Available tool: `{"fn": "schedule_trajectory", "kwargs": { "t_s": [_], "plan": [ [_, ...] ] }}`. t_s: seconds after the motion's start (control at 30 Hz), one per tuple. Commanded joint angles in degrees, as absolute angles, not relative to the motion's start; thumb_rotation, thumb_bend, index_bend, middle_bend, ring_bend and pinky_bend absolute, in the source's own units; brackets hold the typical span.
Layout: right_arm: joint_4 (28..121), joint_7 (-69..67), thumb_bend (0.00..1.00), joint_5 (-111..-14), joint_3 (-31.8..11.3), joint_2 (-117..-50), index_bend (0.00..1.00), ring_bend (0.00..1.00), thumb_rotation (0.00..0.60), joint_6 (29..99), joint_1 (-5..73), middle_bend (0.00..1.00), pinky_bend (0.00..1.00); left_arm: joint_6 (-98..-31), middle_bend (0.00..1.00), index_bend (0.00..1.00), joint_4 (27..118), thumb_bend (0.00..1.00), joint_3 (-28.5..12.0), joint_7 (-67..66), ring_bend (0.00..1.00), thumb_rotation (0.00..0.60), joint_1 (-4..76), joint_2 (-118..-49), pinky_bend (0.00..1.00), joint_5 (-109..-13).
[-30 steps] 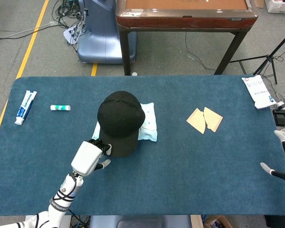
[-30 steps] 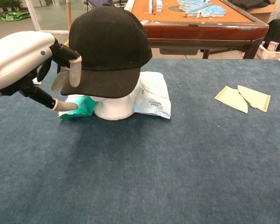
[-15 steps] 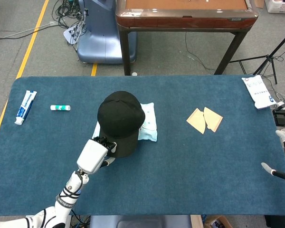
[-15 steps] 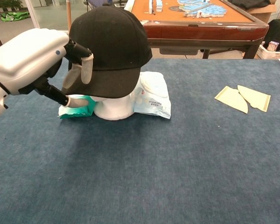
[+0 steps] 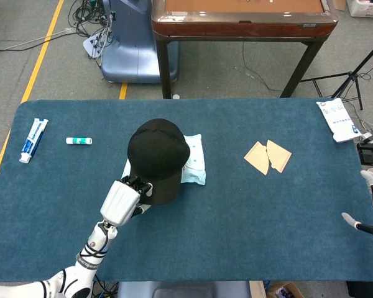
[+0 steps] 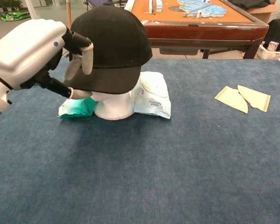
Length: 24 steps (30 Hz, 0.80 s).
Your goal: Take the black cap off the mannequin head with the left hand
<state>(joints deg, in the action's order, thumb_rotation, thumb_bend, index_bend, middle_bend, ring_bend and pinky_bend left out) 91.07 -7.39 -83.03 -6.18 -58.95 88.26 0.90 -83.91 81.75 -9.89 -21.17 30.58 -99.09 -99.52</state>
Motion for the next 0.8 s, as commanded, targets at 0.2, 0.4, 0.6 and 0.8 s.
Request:
{"fn": "schedule_trajectory", "kwargs": {
  "t_s": [0.2,0.4,0.6,0.8],
  "plan": [
    [91.0,-7.3,0.00,-83.1,-6.2,-59.0,0.13,0.08,0.600,88.2,0.9,0.16,0.16,-87.4,0.67,0.55,79.4,0.00,-9.8,-15.4,0.45,0.600,31.3,-101.0,0.68,-101.6],
    [91.0,-7.5,0.00,-83.0,-6.2,-59.0,0.13,0.08,0.600,88.1,0.9,0.16,0.16,-87.8,0.63,0.57,78.9,0.00,-10.2,-13.3,0.43,0.600,31.6,-102.0,0.67,-100.5],
    [90.9,-7.6,0.00,-83.0,-6.2,-59.0,0.13,0.08,0.600,88.0,0.9,0.16,0.16,-89.0,0.63,0.60,77.5,0.00,-10.2,-11.9,0.43,0.600,32.1,-102.8,0.67,-101.1],
    [90.9,-7.6,0.00,-83.0,-6.2,-59.0,0.13,0.08,0.600,88.1,0.9,0.16,0.16,-89.6,0.63,0.62,76.7,0.03,-10.5,-11.3,0.43,0.600,32.4,-103.3,0.67,-101.0]
  ]
}}
